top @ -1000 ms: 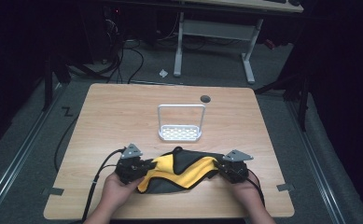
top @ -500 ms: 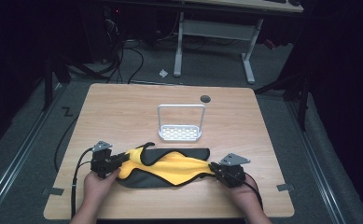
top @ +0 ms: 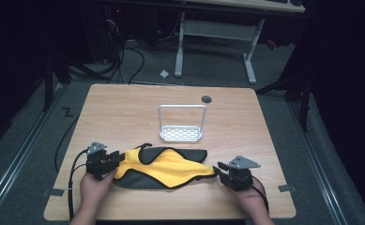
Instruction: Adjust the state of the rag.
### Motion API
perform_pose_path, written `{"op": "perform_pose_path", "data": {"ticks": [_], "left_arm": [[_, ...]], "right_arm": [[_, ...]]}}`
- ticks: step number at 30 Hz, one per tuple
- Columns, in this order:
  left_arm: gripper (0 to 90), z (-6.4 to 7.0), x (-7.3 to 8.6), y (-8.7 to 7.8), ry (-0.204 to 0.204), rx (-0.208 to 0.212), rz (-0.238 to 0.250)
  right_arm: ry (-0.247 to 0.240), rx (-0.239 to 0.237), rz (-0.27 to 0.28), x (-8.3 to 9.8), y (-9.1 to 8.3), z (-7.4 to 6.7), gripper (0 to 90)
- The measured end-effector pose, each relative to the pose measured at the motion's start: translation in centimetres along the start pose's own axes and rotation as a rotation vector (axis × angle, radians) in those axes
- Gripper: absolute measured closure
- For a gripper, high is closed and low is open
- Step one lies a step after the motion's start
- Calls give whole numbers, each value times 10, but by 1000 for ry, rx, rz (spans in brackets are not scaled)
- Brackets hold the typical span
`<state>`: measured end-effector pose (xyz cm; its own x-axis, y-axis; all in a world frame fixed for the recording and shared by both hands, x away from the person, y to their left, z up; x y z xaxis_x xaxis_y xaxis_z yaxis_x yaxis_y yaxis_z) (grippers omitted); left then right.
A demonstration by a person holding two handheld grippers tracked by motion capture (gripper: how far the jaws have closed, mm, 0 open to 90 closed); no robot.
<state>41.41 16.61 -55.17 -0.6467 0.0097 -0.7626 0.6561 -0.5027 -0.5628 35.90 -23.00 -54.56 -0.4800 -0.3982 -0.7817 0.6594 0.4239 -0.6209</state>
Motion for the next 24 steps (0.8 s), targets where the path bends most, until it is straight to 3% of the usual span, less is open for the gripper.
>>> {"op": "perform_pose_path", "data": {"ticks": [4,6,7,8,9,11,12,14,16,18,20,21,22,23,24], "left_arm": [[582,7,0,-13,4,6,26],[571,17,3,-20,6,36,27],[556,29,7,-26,15,73,25],[545,29,7,-26,15,73,25],[530,44,14,-27,35,105,10],[493,51,19,-26,45,122,-6],[474,62,28,-21,61,139,-45],[464,64,34,-17,82,114,-69],[489,62,43,-10,113,59,-113],[678,62,47,-6,117,64,-147],[715,62,47,-5,131,67,-151],[775,62,48,-3,146,60,-156],[802,62,48,-3,146,60,-156],[822,62,48,-3,152,61,-158],[831,62,49,-2,163,61,-159]], "right_arm": [[-3,14,11,-7,5,8,687],[-12,12,10,-12,12,11,677],[-22,-1,4,-16,21,11,664],[-22,-1,4,-16,21,11,664],[-44,-5,-4,-22,31,9,652],[-51,-11,-5,-25,36,8,642],[-55,-25,1,-30,46,6,640],[-51,-35,6,-31,51,6,640],[-47,-39,-11,-30,59,7,639],[-32,-43,-63,-22,68,9,639],[-24,-48,-72,-21,69,8,665],[-26,-61,-84,-19,70,6,728],[-26,-61,-84,-19,70,6,728],[-16,-69,-101,-17,71,4,802],[-12,-74,-103,-17,71,4,820]]}}
Point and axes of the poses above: each handheld gripper's, and its own axes: y roughly forward along the jaws, x roughly out of its underside, z roughly to its right, the point moved 7 cm from there along y, roughly forward along the jaws, and after that the axes turned 4 degrees about -y, right-handed, at the moved point
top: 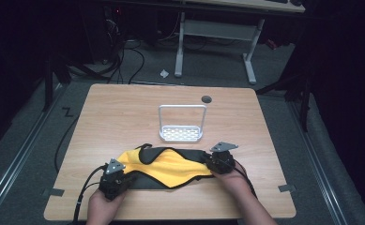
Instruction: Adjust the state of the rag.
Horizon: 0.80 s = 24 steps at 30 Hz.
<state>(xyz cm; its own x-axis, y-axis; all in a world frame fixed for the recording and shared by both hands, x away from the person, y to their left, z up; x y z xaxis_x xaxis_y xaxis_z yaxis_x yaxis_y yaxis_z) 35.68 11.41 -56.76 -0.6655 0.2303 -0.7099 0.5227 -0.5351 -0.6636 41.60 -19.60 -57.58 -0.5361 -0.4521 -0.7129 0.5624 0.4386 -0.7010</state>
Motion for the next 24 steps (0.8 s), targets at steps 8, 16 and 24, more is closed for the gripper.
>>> {"op": "perform_pose_path", "data": {"ticks": [8,16,24], "left_arm": [[847,1,1,-3,25,29,-1],[849,-1,5,0,48,58,-34],[671,4,18,-12,26,131,-42]], "right_arm": [[-5,69,-13,6,-11,16,832],[61,256,-16,32,-41,67,831],[85,283,-3,38,-47,81,787]]}}
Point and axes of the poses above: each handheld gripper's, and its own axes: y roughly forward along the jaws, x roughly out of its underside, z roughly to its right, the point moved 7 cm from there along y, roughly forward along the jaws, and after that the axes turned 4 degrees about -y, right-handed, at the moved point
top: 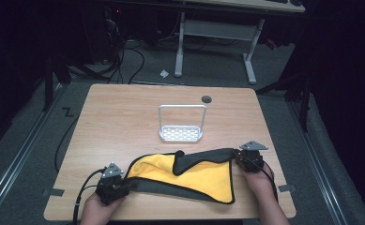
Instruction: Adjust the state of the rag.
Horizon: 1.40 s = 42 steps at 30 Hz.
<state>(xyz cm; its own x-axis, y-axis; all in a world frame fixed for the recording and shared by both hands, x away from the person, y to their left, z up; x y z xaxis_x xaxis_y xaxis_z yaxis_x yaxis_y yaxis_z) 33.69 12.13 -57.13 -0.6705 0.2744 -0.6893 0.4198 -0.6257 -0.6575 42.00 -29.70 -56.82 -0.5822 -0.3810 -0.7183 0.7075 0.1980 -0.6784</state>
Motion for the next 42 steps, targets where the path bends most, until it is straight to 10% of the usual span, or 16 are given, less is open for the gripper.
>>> {"op": "perform_pose_path", "data": {"ticks": [8,24,30,36,42], "left_arm": [[606,19,19,-13,6,21,-3],[539,4,32,-60,-134,13,141],[670,-10,11,-35,-84,-39,93],[823,6,-35,5,44,-1,51],[849,7,-40,53,77,-7,-37]], "right_arm": [[-11,-6,23,-8,-2,-6,681],[-15,-24,27,-8,-6,-14,669],[-39,-26,36,-9,-10,-23,669],[-51,-1,92,-8,-33,-29,692],[-83,-115,65,0,-37,-57,870]]}}
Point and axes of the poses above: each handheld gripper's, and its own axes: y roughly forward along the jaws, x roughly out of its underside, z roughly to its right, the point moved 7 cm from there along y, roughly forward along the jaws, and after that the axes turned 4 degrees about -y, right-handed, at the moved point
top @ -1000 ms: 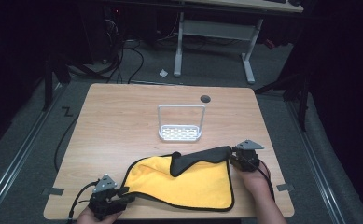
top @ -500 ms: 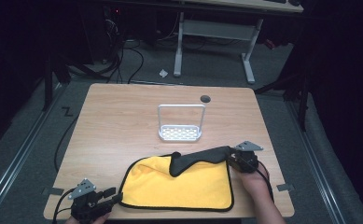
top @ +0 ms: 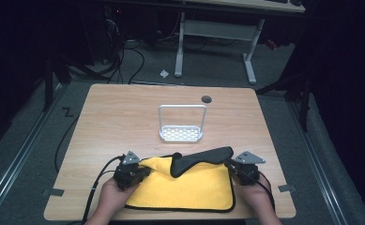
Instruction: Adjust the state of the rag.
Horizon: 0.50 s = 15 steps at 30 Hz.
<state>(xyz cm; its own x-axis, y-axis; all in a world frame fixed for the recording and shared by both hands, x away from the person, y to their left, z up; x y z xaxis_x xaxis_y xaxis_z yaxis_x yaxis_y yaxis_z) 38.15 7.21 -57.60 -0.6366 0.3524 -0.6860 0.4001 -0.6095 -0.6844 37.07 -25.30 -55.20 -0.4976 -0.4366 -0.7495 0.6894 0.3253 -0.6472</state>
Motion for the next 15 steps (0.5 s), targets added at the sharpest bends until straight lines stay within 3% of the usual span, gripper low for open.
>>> {"op": "perform_pose_path", "data": {"ticks": [4,5,7,12,13,15], "left_arm": [[861,3,3,-1,-25,22,2],[861,11,8,-2,-35,59,9],[861,15,10,-2,-25,67,8],[822,37,18,-4,-26,160,-19],[788,38,16,-5,-19,165,-14],[773,31,3,-18,-27,156,50]], "right_arm": [[-29,-32,-42,4,10,-13,891],[-29,-38,-70,7,15,-16,890],[-35,-34,-90,11,16,-16,889],[-7,-12,-102,30,-2,-7,888],[3,0,-110,35,-8,-2,884],[12,3,-111,35,-7,2,877]]}}
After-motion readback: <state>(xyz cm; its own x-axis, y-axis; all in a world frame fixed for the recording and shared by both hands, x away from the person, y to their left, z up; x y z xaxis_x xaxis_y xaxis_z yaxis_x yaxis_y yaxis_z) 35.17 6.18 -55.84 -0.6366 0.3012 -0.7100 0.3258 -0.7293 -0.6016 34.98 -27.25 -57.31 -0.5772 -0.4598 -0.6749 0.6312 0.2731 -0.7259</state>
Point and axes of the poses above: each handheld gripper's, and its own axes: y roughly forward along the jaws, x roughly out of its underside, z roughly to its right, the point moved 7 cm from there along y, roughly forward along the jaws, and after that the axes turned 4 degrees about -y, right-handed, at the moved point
